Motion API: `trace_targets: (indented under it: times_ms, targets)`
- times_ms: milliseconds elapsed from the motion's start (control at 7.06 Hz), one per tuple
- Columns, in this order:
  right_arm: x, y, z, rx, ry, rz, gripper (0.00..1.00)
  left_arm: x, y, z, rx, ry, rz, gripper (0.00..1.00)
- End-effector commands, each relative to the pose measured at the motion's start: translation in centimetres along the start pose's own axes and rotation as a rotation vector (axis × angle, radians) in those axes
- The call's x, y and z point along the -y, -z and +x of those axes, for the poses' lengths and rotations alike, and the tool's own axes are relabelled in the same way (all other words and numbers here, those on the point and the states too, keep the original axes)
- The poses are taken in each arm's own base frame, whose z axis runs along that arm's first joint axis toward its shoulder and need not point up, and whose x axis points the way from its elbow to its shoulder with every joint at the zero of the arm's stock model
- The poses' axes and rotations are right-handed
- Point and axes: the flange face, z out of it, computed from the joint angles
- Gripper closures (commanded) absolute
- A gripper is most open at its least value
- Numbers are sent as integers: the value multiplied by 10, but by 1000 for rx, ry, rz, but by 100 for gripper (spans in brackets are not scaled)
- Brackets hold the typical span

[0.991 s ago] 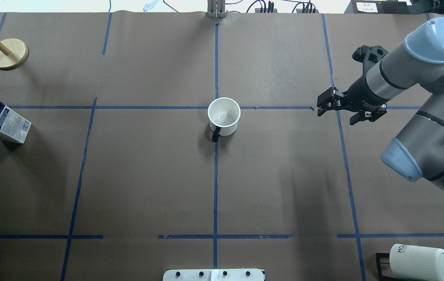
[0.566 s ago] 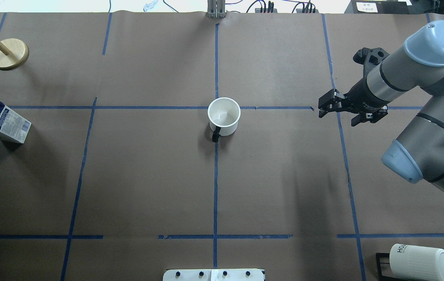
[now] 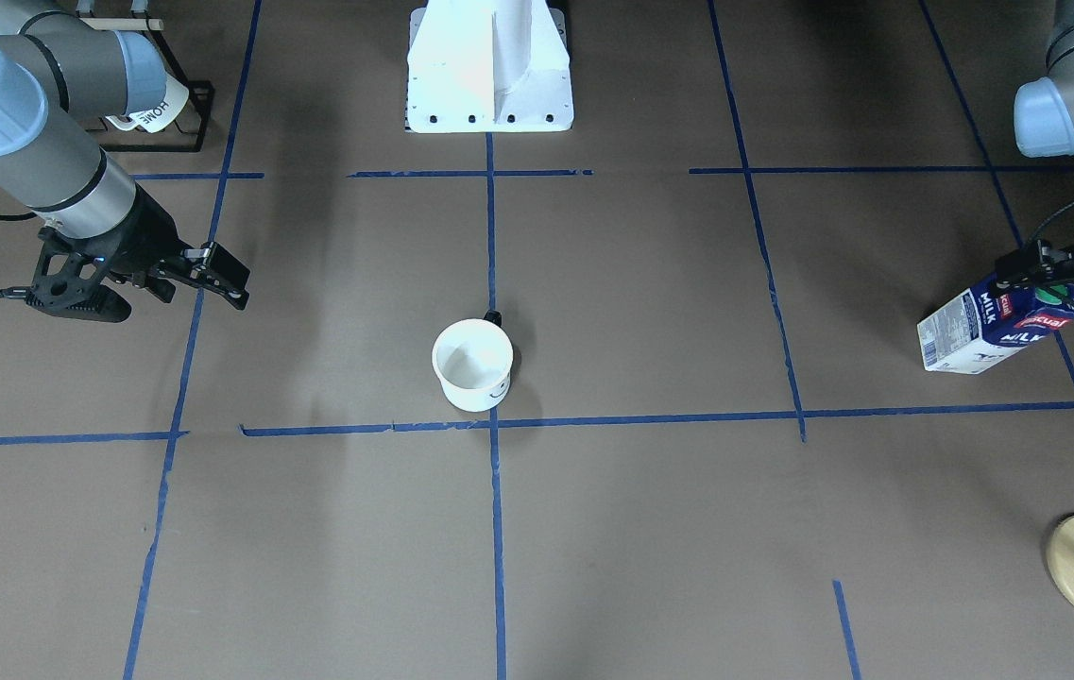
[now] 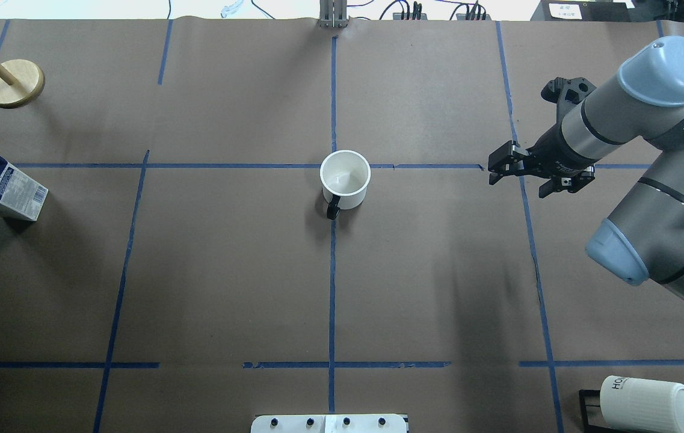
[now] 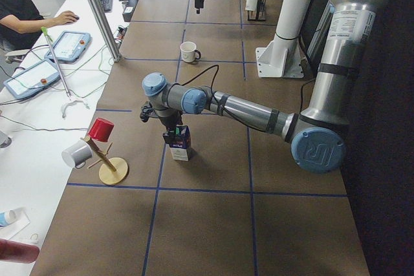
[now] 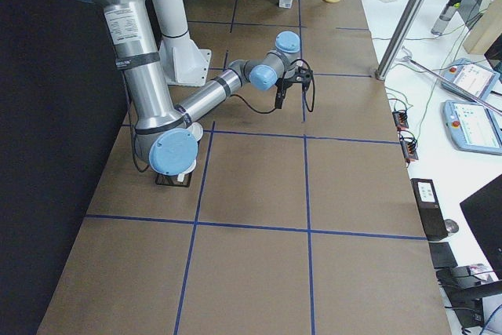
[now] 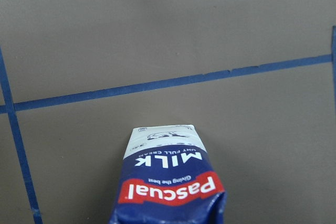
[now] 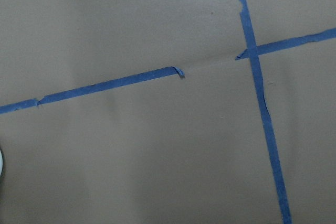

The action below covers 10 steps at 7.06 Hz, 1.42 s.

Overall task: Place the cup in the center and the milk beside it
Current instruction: 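Grasp the Pascual milk carton with the left gripper and lift it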

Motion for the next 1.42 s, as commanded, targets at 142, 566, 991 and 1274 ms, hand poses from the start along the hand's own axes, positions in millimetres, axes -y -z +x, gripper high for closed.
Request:
trace_targets:
  times_ms: [142,566,991,1274]
  targets:
    - [-2,-3,-1,-6,1,7,0,-2,-6,-1,16,0,-7,74]
    - [-4,-1,-3,-1,6,6,0,-6,53,49,37,28,91,100]
    - [-16,22,68,-31,25,14,0,33,107,245,-8,132,53,100]
    - [-25,33,114,-66,83,15,0,49,72,418,-46,174,-14,99]
